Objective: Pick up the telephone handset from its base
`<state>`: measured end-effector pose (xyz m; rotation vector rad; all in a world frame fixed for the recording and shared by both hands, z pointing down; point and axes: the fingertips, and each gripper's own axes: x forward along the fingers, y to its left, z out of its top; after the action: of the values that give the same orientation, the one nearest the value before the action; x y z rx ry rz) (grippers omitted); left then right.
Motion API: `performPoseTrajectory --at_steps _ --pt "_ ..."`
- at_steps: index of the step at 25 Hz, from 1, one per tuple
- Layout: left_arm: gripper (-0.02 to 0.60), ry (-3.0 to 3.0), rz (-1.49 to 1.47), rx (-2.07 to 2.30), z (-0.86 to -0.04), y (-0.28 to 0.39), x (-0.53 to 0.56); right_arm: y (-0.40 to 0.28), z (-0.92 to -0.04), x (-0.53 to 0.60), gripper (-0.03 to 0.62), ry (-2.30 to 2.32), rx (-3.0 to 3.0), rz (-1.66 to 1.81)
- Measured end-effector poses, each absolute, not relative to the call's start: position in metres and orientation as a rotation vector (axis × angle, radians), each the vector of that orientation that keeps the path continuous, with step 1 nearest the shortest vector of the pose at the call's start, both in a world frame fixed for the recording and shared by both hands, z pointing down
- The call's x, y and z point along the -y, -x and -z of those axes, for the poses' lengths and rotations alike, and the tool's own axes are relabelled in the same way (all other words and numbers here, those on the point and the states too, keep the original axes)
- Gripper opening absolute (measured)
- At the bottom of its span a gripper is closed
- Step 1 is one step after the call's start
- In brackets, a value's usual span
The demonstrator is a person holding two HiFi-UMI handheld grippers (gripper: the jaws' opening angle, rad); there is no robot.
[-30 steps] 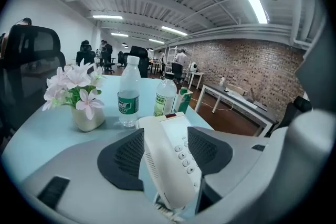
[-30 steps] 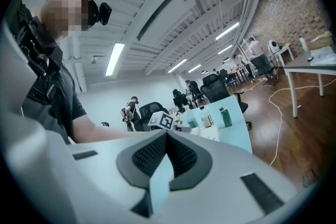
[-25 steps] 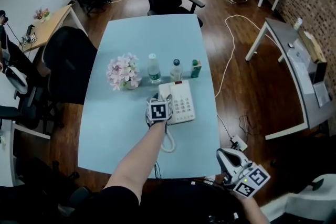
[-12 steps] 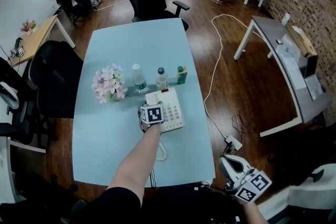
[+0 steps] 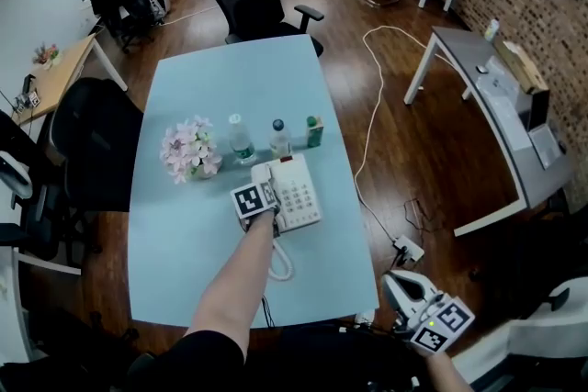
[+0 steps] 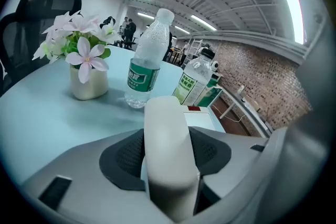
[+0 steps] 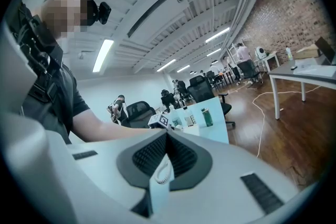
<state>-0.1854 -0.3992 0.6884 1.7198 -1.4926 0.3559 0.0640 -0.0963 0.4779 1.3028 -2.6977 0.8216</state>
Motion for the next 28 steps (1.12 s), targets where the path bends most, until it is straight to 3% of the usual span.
performPoseTrajectory --at_steps 13,28 --pt "0.233 -1.924 -0.065 1.467 -0.580 0.212 0.345 -0.020 -0.464 0.096 0.018 -1.020 2.856 -0.766" --pt "0.232 -2.328 0.225 1.319 -0.425 0.163 0.162 -0.007 -0.451 0.094 0.018 -0.710 3.015 -0.849"
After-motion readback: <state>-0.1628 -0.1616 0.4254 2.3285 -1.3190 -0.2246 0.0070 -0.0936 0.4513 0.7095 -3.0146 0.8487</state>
